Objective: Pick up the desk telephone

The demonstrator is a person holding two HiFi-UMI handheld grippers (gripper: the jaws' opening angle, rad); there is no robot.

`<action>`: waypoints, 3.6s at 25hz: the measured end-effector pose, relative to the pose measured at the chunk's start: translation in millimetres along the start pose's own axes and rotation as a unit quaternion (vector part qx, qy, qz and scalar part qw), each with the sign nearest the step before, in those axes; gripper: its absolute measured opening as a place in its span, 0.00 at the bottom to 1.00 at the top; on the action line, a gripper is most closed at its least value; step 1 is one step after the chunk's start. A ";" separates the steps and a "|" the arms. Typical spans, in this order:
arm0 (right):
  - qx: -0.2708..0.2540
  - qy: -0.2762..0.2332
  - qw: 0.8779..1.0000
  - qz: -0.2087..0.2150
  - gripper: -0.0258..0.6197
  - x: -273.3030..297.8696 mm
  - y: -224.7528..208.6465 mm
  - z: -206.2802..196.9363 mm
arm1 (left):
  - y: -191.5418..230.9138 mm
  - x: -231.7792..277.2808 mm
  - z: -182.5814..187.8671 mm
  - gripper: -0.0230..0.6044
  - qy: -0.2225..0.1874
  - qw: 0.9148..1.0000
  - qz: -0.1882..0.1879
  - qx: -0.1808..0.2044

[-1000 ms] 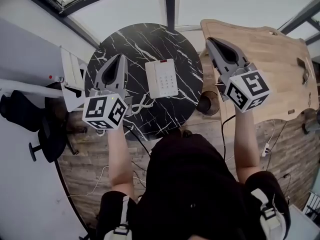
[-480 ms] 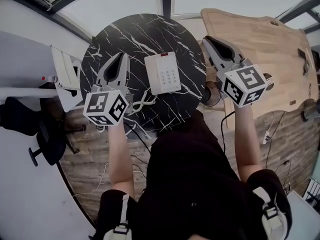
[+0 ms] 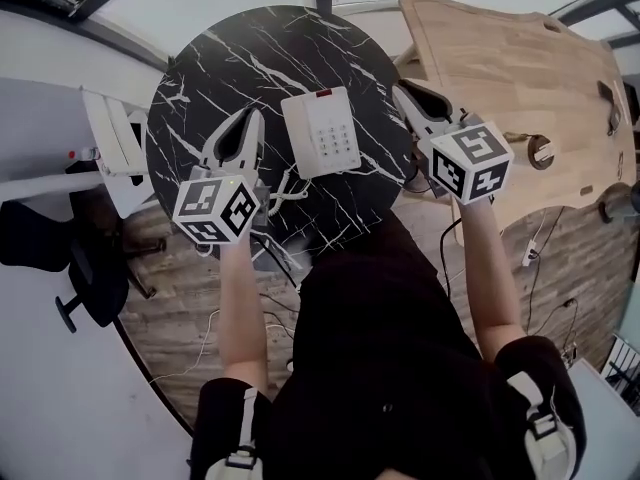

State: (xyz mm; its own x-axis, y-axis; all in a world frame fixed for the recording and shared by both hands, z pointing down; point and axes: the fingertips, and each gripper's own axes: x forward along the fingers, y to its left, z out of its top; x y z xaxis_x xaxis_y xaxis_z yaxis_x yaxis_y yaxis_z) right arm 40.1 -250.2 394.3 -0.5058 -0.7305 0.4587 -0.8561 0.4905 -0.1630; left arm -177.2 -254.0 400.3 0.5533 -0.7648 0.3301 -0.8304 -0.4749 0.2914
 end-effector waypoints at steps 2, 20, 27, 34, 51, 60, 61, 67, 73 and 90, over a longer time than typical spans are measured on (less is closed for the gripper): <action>0.008 0.020 1.000 0.003 0.09 10.3 0.1 -17.8 | 4.3 4.6 -18.8 0.09 0.017 1.000 -0.001 -0.018; 0.108 0.173 0.978 0.040 0.29 67.9 10.9 -172.0 | 13.4 19.8 -167.3 0.30 0.169 0.980 -0.015 -0.106; 0.130 0.199 0.969 0.060 0.38 85.9 15.9 -202.4 | 13.9 40.0 -192.6 0.38 0.191 0.973 -0.042 -0.126; 0.135 0.217 0.964 0.074 0.41 102.3 18.1 -230.4 | 24.8 53.8 -217.5 0.45 0.209 0.965 -0.044 -0.153; 0.172 0.199 0.959 0.107 0.42 131.3 27.3 -262.0 | 25.3 72.0 -258.0 0.61 0.216 0.945 -0.092 -0.227; 0.191 0.199 0.947 0.164 0.42 133.9 30.6 -268.8 | 21.2 78.0 -264.1 0.62 0.219 0.935 -0.121 -0.251; 0.193 0.199 0.946 0.166 0.42 134.4 29.9 -269.4 | 20.8 78.7 -264.4 0.62 0.220 0.934 -0.125 -0.252; 0.196 0.210 0.940 0.184 0.42 137.6 29.2 -272.0 | 19.1 79.8 -265.6 0.62 0.226 0.929 -0.141 -0.258; 0.205 0.222 0.933 0.193 0.42 138.6 28.0 -272.5 | 18.5 80.4 -266.2 0.62 0.235 0.923 -0.154 -0.262; 0.225 0.243 0.920 0.210 0.41 140.4 27.4 -274.5 | 20.3 80.9 -268.8 0.63 0.240 0.918 -0.160 -0.272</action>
State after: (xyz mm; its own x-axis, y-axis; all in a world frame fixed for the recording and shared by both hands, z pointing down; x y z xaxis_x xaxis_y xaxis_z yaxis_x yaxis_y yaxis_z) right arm -25.3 -208.9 694.0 -0.7882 -0.1693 0.5917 -0.6089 0.3547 -0.7096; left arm -131.5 -208.5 674.3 0.8367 -0.2822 0.4695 -0.5371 -0.2542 0.8043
